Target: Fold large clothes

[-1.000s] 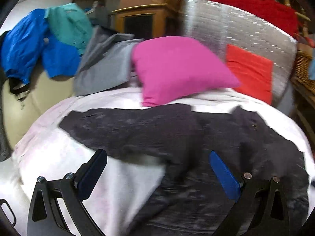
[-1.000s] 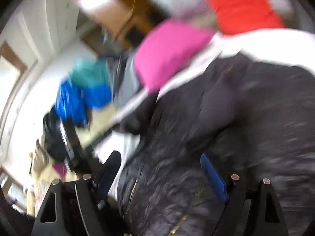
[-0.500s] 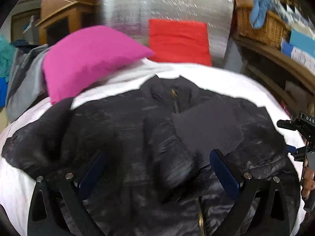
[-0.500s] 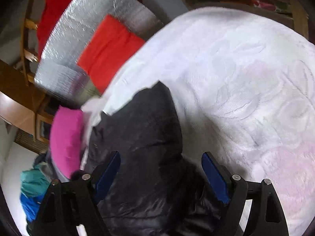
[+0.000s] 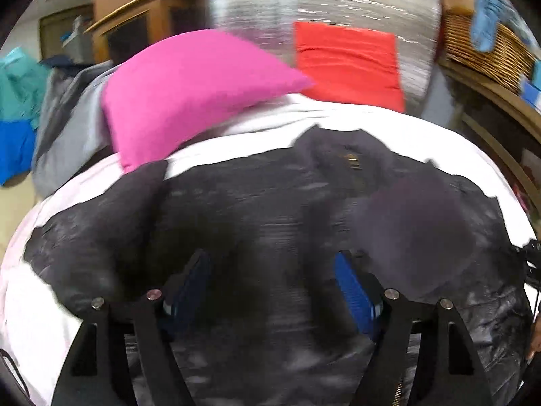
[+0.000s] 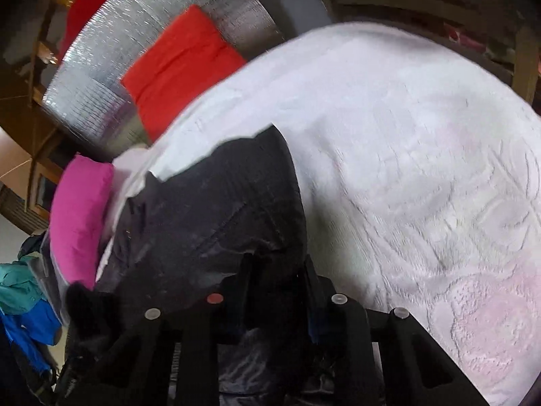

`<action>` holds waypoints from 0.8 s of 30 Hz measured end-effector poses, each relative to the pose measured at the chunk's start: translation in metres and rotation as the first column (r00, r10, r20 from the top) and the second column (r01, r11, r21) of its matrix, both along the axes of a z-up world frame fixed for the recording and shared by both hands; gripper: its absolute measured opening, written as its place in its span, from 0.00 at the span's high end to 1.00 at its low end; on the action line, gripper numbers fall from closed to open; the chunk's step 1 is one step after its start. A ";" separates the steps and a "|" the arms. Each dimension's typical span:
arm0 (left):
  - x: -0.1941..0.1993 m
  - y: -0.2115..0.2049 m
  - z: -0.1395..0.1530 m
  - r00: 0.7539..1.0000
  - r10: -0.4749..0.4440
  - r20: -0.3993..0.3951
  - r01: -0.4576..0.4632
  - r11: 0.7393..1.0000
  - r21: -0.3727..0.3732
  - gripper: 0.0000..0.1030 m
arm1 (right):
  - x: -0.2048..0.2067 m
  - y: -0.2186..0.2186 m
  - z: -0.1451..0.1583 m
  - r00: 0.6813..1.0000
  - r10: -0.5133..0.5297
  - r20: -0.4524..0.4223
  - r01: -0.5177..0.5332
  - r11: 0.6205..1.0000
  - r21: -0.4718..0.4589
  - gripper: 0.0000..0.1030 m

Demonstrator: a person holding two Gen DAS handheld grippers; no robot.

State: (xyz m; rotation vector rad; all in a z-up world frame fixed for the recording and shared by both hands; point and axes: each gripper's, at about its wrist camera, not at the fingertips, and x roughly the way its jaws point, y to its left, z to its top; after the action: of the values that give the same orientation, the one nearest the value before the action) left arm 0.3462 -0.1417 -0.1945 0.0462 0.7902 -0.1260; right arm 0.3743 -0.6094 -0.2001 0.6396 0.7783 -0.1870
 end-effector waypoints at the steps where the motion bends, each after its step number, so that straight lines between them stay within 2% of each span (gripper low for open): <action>1: -0.001 0.011 0.002 1.000 0.022 0.005 -0.022 1.000 0.000 0.25 | -0.002 -0.001 0.001 1.000 -0.002 0.001 0.002 1.000 0.006 0.73; 5: -0.005 0.052 0.007 0.995 0.097 0.032 -0.098 0.995 0.020 0.25 | -0.008 0.001 0.009 0.998 -0.061 -0.008 0.061 0.998 -0.005 0.70; 6: -0.006 0.060 0.009 0.994 0.103 0.030 -0.103 0.995 0.013 0.25 | -0.012 0.005 0.015 0.995 -0.104 -0.014 0.103 0.994 -0.048 0.61; 7: -0.008 0.070 0.010 0.994 0.110 0.027 -0.110 0.994 0.001 0.25 | -0.017 0.009 0.022 0.991 -0.135 -0.005 0.134 0.987 -0.086 0.42; 8: -0.012 0.081 0.013 0.992 0.122 0.028 -0.122 0.992 -0.015 0.25 | -0.023 0.017 0.033 0.987 -0.156 0.045 0.161 0.979 -0.126 0.34; 10: -0.014 0.101 0.016 0.988 0.152 0.038 -0.151 0.988 -0.024 0.25 | -0.031 0.033 0.054 0.982 -0.146 0.121 0.168 0.967 -0.191 0.32; 11: -0.015 0.108 0.018 0.984 0.169 0.048 -0.169 0.986 -0.016 0.25 | -0.033 0.049 0.068 0.980 -0.133 0.145 0.170 0.945 -0.279 0.32; 13: -0.017 0.123 0.023 0.974 0.213 0.072 -0.214 0.977 0.005 0.24 | -0.034 0.077 0.081 0.979 -0.084 0.188 0.154 0.905 -0.396 0.25; 15: -0.020 0.142 0.028 0.969 0.235 0.078 -0.234 0.972 -0.023 0.23 | -0.024 0.099 0.077 0.986 0.022 0.163 0.051 0.902 -0.428 0.25; 17: -0.023 0.165 0.031 0.961 0.267 0.067 -0.263 0.963 -0.060 0.22 | -0.002 0.120 0.061 0.990 0.113 0.081 -0.073 0.916 -0.393 0.25; 19: -0.026 0.187 0.032 0.950 0.308 0.050 -0.303 0.949 -0.082 0.22 | 0.014 0.137 0.043 0.986 0.165 0.012 -0.150 0.921 -0.360 0.31; 22: -0.023 0.227 0.026 0.921 0.390 -0.005 -0.388 0.915 -0.110 0.22 | 0.032 0.168 0.024 0.974 0.222 -0.048 -0.225 0.915 -0.334 0.37; 24: -0.020 0.255 0.016 0.889 0.456 -0.044 -0.458 0.882 -0.107 0.22 | 0.035 0.187 0.021 0.962 0.270 -0.044 -0.269 0.906 -0.327 0.45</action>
State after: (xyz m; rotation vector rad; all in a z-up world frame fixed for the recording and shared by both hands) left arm 0.3263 0.1137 -0.1783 -0.2521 0.7913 0.2793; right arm 0.4094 -0.4228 -0.1789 0.2090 0.8027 -0.0600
